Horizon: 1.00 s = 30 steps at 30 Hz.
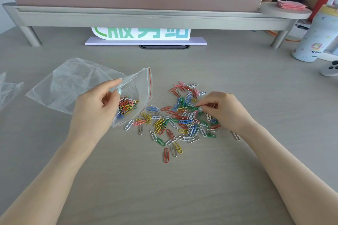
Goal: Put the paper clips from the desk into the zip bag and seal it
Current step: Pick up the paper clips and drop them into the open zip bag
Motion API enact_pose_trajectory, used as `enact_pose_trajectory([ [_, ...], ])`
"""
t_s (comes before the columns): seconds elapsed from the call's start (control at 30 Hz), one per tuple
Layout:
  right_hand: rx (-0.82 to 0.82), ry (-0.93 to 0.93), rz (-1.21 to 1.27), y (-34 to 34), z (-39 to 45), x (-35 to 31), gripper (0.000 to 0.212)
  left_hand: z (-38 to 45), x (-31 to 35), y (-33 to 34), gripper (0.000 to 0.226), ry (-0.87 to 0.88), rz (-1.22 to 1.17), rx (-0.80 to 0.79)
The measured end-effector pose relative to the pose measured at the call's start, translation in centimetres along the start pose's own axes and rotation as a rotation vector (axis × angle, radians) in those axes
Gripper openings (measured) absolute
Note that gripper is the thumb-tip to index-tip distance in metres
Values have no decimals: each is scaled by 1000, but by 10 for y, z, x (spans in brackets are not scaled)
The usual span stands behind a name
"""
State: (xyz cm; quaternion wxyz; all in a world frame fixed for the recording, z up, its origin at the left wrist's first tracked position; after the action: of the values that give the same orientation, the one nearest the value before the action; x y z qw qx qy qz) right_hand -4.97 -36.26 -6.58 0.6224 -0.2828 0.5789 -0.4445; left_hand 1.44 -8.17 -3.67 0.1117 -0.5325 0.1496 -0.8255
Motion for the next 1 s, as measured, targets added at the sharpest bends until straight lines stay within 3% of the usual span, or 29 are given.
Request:
enact_pose_trajectory([
  [0.27,114,207,398,-6,1,-9,14,0,4,-1,32,12,-23,6],
  [0.47,84,318,669,4,20,-34,9,1,4,-3,31,14,-50,17],
  [0.6,-5,278,927,25,44,-68,9,2,4,-5,32,12,-61,20],
  [0.9,-178,273,972,79,68,-133,22,9,2,-18,33,1,-140,96],
  [1.0,-125,176,775,84,69,-143,18,9,4,-18,33,7,-153,101],
])
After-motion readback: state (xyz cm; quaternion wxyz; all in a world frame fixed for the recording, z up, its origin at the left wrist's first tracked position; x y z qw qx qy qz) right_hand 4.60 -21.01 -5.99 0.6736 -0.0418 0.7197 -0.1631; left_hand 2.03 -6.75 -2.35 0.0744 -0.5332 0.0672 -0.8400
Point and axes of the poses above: each hand's wrist, its own z-axis towards the middle knuckle, its own y-axis out of the palm, x = y × z, the point moved 3 cm from there along z, towards the middle knuckle, and after that the axes turned 12 degrees about -z, right-handed, at the moved point
